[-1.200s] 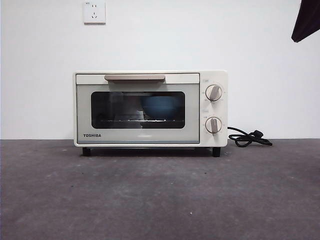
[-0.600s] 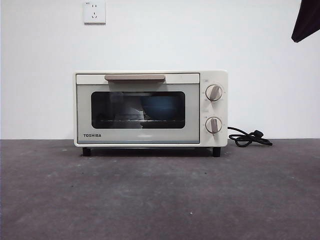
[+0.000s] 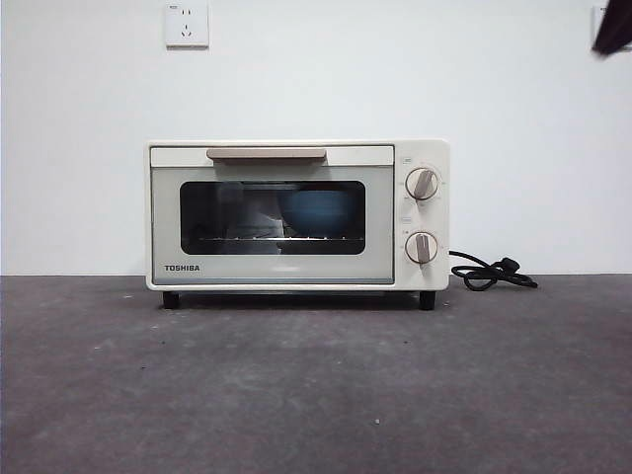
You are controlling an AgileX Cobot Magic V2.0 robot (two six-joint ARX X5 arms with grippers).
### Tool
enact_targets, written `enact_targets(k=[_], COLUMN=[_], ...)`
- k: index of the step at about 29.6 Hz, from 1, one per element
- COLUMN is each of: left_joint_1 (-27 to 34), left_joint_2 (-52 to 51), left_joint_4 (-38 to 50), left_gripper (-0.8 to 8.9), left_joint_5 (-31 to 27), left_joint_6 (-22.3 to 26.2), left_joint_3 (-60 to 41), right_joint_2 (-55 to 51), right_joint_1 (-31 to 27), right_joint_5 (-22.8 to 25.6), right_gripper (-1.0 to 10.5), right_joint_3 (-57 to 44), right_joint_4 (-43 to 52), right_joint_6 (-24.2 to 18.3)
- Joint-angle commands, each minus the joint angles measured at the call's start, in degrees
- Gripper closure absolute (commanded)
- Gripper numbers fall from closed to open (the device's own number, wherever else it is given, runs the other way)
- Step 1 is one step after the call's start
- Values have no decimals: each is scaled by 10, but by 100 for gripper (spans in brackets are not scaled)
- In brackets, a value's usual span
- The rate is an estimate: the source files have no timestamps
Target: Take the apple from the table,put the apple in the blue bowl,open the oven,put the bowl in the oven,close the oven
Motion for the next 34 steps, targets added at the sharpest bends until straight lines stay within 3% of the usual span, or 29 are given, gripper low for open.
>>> enact_targets(k=[1, 6, 10, 18, 22, 27, 34], left_joint_1=[2, 2, 2, 2, 2, 2, 2], left_joint_2=[1, 3, 3, 3, 3, 4, 4], left_joint_4=[7, 7, 7, 7, 7, 7, 7], left_gripper=[817, 817, 817, 817, 817, 817, 817], left_joint_5=[0, 0, 0, 0, 0, 0, 0], left_joint_6=[-6, -6, -6, -6, -6, -6, -6], left_joint_3=[-6, -6, -6, -6, -6, -6, -6], right_joint_2=[-44, -204, -325, -420, -436, -449, -457], right_joint_1=[-24, -164, -253, -273, -275, -288, -288], right_joint_5=[8, 42, 42, 42, 2, -88, -91], right_gripper=[946, 946, 946, 946, 946, 946, 946], right_joint_3=[-12, -191, -366, -476, -504, -524, -524], right_joint_4=[24, 185, 304, 320, 323, 333, 318], right_joint_6=[-32, -92, -96, -103, -104, -119, -162])
